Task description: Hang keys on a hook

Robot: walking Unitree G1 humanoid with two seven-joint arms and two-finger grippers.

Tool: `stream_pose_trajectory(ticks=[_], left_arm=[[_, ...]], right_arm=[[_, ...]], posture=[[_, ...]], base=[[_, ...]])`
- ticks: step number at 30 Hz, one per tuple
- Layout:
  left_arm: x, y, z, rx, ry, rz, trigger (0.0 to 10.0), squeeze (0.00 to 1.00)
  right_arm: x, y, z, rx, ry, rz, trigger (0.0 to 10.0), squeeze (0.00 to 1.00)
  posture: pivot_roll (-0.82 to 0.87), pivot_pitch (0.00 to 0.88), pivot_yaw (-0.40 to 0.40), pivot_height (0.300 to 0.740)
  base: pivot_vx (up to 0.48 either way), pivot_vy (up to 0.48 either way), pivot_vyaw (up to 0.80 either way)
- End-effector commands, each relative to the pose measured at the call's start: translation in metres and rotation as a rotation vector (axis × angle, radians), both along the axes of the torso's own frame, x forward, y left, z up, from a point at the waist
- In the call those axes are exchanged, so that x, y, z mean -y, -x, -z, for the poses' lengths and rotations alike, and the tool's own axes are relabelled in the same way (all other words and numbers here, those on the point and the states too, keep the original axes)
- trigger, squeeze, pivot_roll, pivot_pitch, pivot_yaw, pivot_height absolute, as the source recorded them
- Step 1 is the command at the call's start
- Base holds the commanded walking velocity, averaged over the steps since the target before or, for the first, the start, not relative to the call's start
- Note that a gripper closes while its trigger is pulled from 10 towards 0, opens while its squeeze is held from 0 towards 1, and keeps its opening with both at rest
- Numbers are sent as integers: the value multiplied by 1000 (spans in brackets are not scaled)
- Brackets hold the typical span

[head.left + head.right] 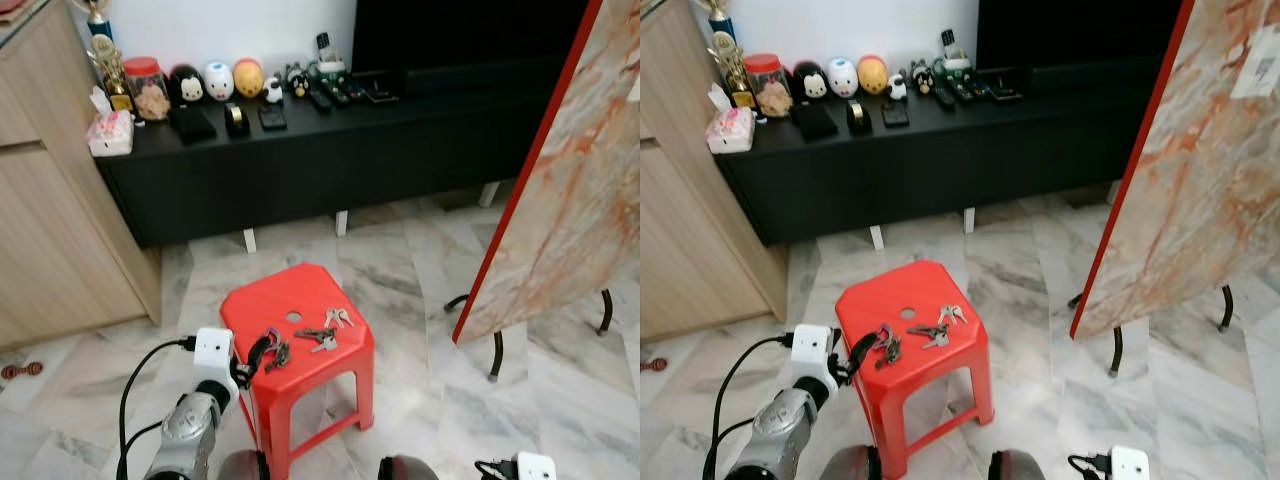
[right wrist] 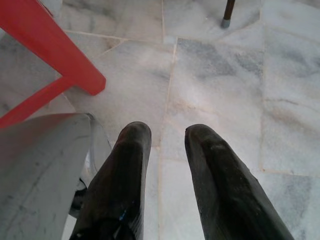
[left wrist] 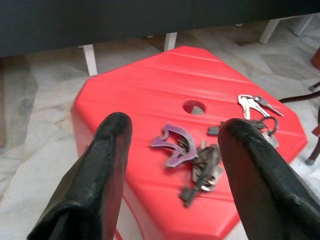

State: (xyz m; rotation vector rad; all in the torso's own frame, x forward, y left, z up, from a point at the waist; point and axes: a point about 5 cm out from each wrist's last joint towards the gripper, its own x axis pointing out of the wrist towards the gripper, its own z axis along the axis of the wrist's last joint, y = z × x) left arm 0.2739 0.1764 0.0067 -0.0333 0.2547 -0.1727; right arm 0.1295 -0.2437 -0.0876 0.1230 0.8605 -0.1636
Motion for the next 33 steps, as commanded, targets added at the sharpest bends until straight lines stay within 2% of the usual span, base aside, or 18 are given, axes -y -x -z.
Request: stream_pose_trajectory(ticks=[1,10,20,28,29,30,31,33], left_arm=[[-3,3,3,-8,-22,4,10000,0],[-1,3,2,-3,-19,16,10000,0],[-3,12,11,-49,-38,34,10000,0],[3,21,22,-109,-54,92,10000,0],[3,22,23,-111,-54,94,10000,75],[4,22,23,-111,-54,95,10000,75],[6,22,23,-113,-46,98,10000,1000],[9,21,23,-108,-37,99,10000,1000]], right_arm=[[3,1,0,-13,0,9,10000,0],[6,5,1,-33,1,14,10000,0],[5,9,2,-43,-6,13,10000,0],[5,20,5,-62,-5,6,10000,0],[5,22,6,-66,-4,4,10000,0],[5,23,6,-68,-4,3,10000,0],[6,29,7,-76,-2,2,10000,0],[6,34,8,-85,-1,4,10000,0]], posture=[[-53,0,-31,620],[-47,0,-33,620],[-46,1,-36,620],[-57,56,-44,620],[-61,68,-47,620],[-64,73,-49,620],[-71,86,-52,620],[-78,98,-56,620]], base=[[345,0,0],[324,0,0],[0,0,0],[0,0,0],[0,0,0],[0,0,0],[0,0,0],[0,0,0]])
